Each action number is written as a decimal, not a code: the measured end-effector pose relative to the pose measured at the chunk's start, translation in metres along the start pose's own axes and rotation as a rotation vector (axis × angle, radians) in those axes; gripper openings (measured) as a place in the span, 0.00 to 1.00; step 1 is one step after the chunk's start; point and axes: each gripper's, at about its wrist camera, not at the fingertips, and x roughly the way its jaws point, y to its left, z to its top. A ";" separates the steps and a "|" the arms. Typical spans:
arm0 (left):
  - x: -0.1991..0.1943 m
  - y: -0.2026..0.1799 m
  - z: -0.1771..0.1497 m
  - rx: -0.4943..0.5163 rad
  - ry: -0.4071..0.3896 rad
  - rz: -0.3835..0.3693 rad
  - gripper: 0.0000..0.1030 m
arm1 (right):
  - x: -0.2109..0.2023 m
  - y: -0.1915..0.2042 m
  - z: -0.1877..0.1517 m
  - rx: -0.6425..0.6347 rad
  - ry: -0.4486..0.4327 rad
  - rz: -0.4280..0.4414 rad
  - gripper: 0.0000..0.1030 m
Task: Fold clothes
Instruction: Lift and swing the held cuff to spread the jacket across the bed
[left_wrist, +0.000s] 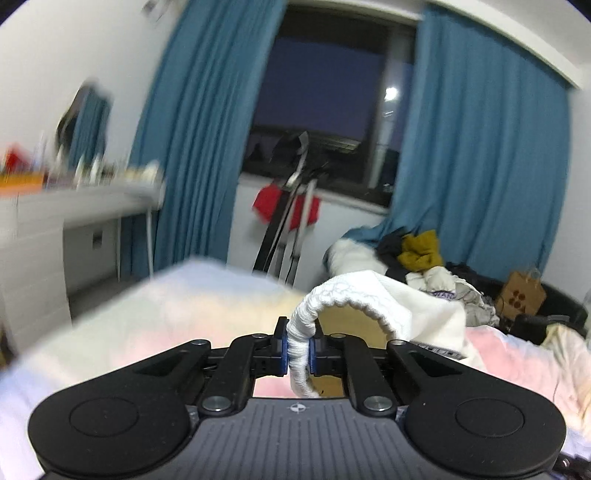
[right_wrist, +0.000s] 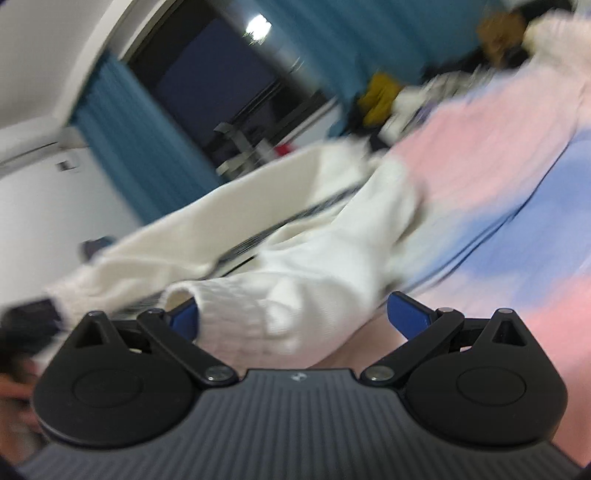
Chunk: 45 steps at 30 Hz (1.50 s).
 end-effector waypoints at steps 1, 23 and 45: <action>0.004 0.015 -0.003 -0.038 0.025 -0.001 0.10 | 0.002 0.000 -0.004 0.038 0.032 0.033 1.00; 0.074 0.115 -0.019 -0.372 0.330 -0.044 0.16 | 0.073 -0.014 -0.041 0.238 0.307 0.001 0.43; 0.027 0.065 -0.047 -0.386 0.341 -0.300 0.65 | 0.067 0.004 -0.026 0.225 0.306 0.016 0.15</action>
